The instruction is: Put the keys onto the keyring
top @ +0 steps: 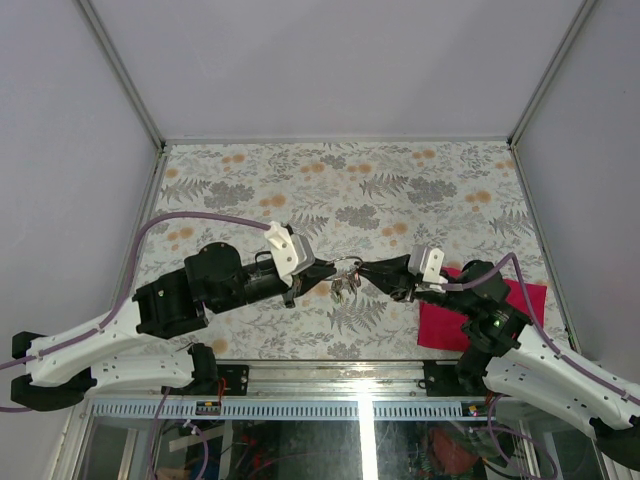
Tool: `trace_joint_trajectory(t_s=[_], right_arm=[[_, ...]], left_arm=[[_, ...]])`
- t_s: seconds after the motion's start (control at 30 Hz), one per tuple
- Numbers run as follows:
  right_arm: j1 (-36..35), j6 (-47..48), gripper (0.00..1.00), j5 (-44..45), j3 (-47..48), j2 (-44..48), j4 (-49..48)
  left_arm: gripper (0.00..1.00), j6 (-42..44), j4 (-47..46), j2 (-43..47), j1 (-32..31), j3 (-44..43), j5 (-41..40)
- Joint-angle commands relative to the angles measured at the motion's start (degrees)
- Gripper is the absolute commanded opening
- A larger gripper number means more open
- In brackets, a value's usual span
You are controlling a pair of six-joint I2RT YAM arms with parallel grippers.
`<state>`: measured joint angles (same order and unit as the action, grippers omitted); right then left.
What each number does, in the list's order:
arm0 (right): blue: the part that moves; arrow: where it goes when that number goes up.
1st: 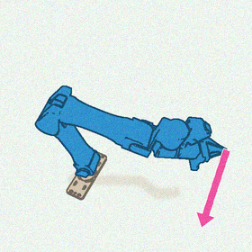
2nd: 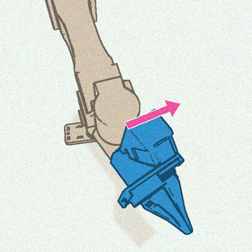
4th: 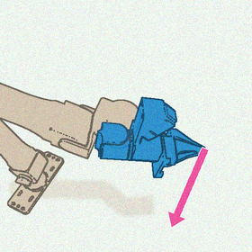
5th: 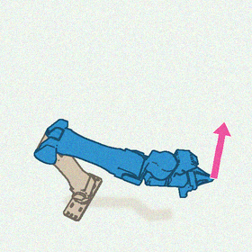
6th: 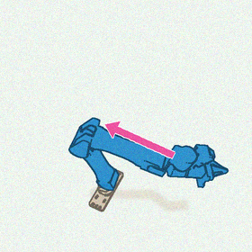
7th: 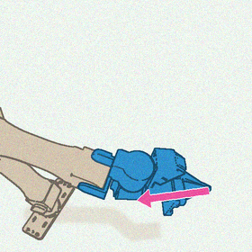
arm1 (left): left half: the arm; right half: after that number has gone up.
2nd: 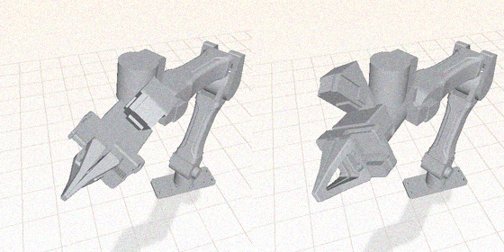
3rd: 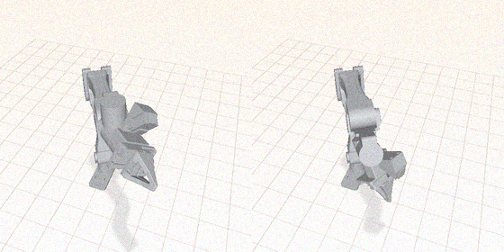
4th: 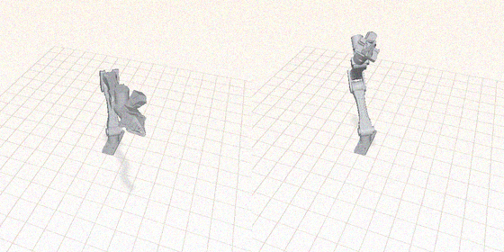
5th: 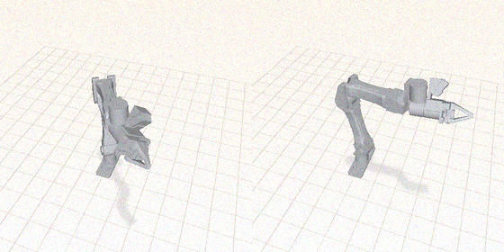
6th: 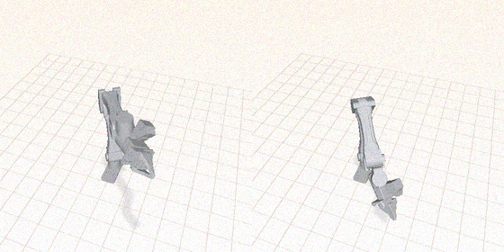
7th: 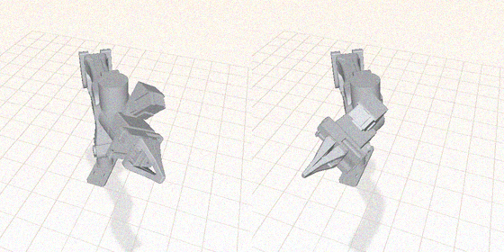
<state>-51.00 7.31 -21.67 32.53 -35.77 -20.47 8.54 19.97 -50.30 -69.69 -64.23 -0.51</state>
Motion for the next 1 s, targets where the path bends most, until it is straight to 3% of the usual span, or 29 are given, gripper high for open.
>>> trace_joint_trajectory(t_s=[0.0,0.17,0.43,0.63,0.97], right_arm=[[-0.1,1.1,0.09,1.3,0.9,1.0,-2.8],[-0.1,6.8,0.0,2.6,4.0,2.5,6.0],[-0.1,17.6,0.0,6.2,14.4,2.2,27.0],[-0.1,19.9,0.0,7.9,24.2,-1.9,44.9],[-0.1,10.7,0.0,9.4,36.0,-8.5,62.7]], left_arm=[[0.0,-0.6,-5.3,0.4,0.2,-1.3,-0.9],[0.0,-0.4,-4.8,0.9,0.2,-1.5,-1.5],[0.0,-0.2,-2.9,1.0,0.2,-1.4,-2.4],[0.03,-0.2,-2.1,1.2,0.2,-0.5,-4.0],[0.3,-0.8,-4.0,2.4,0.2,2.2,-5.6]])
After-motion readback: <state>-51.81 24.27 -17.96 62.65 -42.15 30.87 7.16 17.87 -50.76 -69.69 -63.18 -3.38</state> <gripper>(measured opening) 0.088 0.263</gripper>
